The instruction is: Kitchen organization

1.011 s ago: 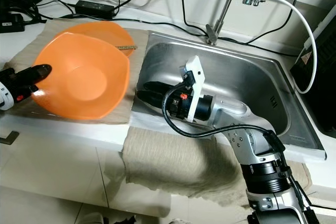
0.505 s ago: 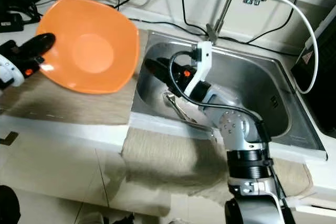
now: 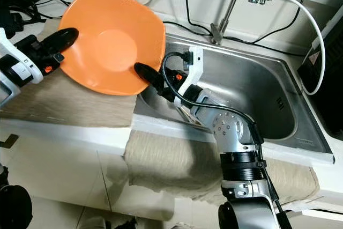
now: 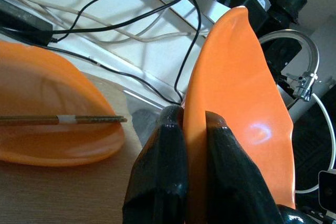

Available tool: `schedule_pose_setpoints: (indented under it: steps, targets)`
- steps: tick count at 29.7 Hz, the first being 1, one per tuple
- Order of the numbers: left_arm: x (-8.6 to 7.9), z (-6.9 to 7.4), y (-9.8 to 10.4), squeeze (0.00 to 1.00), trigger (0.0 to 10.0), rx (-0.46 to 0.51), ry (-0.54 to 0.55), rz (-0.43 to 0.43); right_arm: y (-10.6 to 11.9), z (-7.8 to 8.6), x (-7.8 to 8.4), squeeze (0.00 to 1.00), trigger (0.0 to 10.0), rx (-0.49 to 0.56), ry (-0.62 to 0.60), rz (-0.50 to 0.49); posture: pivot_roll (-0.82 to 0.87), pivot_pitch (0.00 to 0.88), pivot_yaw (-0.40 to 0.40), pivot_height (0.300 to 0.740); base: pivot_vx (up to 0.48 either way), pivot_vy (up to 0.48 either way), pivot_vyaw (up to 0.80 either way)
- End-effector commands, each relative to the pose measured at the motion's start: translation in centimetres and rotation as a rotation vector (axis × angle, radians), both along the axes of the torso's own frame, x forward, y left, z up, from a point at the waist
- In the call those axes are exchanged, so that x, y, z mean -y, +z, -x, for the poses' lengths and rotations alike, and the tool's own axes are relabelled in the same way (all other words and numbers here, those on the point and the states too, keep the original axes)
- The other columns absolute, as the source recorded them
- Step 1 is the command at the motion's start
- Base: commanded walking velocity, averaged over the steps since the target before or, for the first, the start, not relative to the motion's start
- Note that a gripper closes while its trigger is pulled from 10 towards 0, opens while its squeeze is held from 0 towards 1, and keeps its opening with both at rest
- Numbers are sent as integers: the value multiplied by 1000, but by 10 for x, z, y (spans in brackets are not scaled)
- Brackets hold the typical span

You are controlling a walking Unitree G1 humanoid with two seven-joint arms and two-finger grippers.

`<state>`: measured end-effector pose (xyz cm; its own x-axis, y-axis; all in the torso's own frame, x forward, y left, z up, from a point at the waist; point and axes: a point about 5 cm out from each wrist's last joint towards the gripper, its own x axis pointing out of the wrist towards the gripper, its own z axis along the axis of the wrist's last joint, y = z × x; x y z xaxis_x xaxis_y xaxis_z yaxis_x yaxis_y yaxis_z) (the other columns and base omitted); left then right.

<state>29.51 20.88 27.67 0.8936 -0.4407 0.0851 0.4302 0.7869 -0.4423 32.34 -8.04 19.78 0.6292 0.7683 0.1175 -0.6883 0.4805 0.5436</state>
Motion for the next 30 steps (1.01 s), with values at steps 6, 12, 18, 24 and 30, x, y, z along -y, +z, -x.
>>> schedule_pose_setpoints:
  steps: [6, 12, 18, 24, 30]
  targets:
    - [9, 4, 12, 0, 0, 52, -56, -6, 2, -4, 8, 0, 0, -12, -30, -6, 42, 0, -119, 740, 0, 0, 0]
    - [11, 5, 11, 0, 0, 54, -72, -10, 0, -3, 7, 0, 0, -16, -25, -19, 43, 0, -120, 740, 0, 0, 0]
    - [10, 5, 10, 0, 0, 53, -66, -18, 0, -2, 8, 0, 0, -18, -25, -24, 41, 0, -119, 740, 0, 0, 0]
    - [9, 5, 9, 0, 0, 53, -59, -44, -1, -2, 10, 0, 0, -17, -31, -24, 40, 0, -119, 740, 0, 0, 0]
    - [14, 9, 18, 0, 0, 171, -72, -140, -1, -4, 13, 0, 0, -24, -54, -27, 36, 0, -115, 740, 0, 0, 0]
